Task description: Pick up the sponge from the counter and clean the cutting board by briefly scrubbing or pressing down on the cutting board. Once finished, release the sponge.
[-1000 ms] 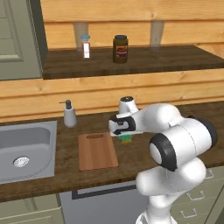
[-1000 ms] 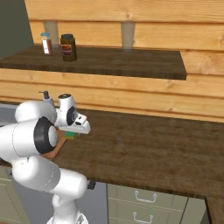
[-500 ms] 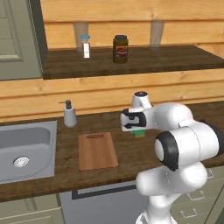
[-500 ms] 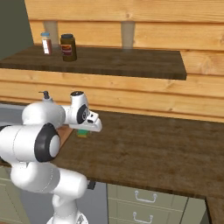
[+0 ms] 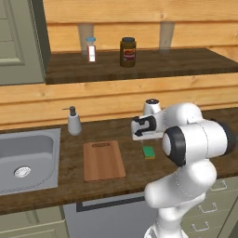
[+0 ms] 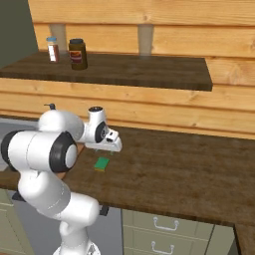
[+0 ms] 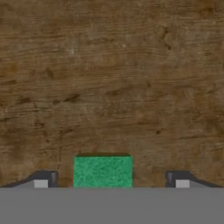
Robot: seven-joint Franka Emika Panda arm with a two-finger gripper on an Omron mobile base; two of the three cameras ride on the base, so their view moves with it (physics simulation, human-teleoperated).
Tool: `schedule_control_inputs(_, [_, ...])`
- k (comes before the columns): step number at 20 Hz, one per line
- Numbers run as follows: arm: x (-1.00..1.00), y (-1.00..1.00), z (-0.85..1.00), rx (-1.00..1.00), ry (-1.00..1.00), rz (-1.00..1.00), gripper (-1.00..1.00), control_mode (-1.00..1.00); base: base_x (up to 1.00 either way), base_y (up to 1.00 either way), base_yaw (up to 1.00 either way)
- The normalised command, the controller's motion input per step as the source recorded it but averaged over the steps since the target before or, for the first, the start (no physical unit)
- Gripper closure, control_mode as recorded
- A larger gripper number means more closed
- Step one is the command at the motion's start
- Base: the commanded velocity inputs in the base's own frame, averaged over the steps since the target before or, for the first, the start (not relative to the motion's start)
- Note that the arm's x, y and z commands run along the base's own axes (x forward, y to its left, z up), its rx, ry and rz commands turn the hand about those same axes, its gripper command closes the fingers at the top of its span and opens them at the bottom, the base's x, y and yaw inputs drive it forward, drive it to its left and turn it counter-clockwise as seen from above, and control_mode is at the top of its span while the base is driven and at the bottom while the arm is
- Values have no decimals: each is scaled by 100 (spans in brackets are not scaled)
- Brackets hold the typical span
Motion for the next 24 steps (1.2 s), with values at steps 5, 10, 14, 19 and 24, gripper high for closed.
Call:
schedule_control_inputs(5, [-18,-18,34,6,0,1,-100,-100,0,0,0])
schedule_control_inputs(10, [-81,-17,58,16,0,3,-100,-100,0,0,0])
schedule_control_inputs(14, [-91,-11,68,8,-3,4,-100,-100,0,0,0])
schedule_control_inputs(19, [-64,0,85,2,-5,4,-100,-100,0,0,0])
schedule_control_inputs(24, [-80,0,45,0,-18,0,-100,-100,0,0,0])
